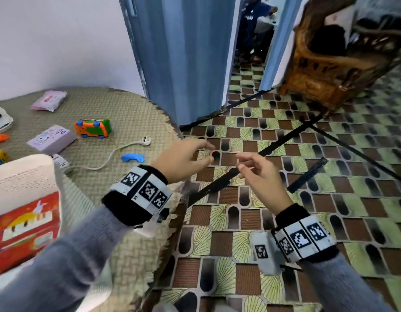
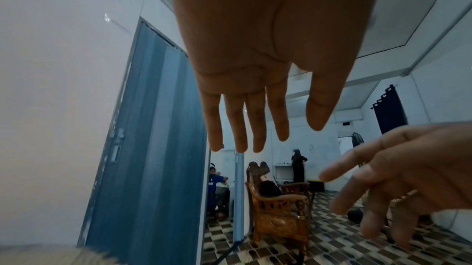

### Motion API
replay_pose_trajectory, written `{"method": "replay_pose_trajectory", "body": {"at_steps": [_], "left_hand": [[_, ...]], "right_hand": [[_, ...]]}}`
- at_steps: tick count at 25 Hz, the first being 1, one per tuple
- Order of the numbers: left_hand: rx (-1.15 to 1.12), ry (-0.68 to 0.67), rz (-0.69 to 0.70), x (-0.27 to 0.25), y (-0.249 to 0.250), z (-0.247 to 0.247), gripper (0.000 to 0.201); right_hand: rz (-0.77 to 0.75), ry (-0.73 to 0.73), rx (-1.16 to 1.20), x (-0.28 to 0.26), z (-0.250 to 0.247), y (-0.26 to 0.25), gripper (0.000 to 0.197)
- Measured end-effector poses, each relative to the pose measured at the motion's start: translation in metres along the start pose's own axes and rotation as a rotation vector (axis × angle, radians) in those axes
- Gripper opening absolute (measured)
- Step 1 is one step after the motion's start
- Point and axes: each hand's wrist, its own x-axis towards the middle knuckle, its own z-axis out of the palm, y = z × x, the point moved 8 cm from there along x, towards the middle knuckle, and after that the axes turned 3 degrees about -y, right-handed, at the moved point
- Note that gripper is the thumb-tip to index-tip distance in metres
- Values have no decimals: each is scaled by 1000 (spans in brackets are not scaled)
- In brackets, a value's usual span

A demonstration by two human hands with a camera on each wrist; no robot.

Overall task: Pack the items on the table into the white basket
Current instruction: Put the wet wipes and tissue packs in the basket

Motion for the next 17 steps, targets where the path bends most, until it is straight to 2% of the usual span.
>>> {"method": "replay_pose_trajectory", "body": {"at_steps": [5,10,17], "left_hand": [[-174,-58,-123,35,-18,70,31],[-280,-135,-196,70,-50,131,28],[-378,-140,-294,129,-90,159,28]], "right_hand": [[114,27,-18,2,-43,56,24],[225,-15,-53,19,-50,110,26],[340,-78,-59,89,-45,151,24]]}}
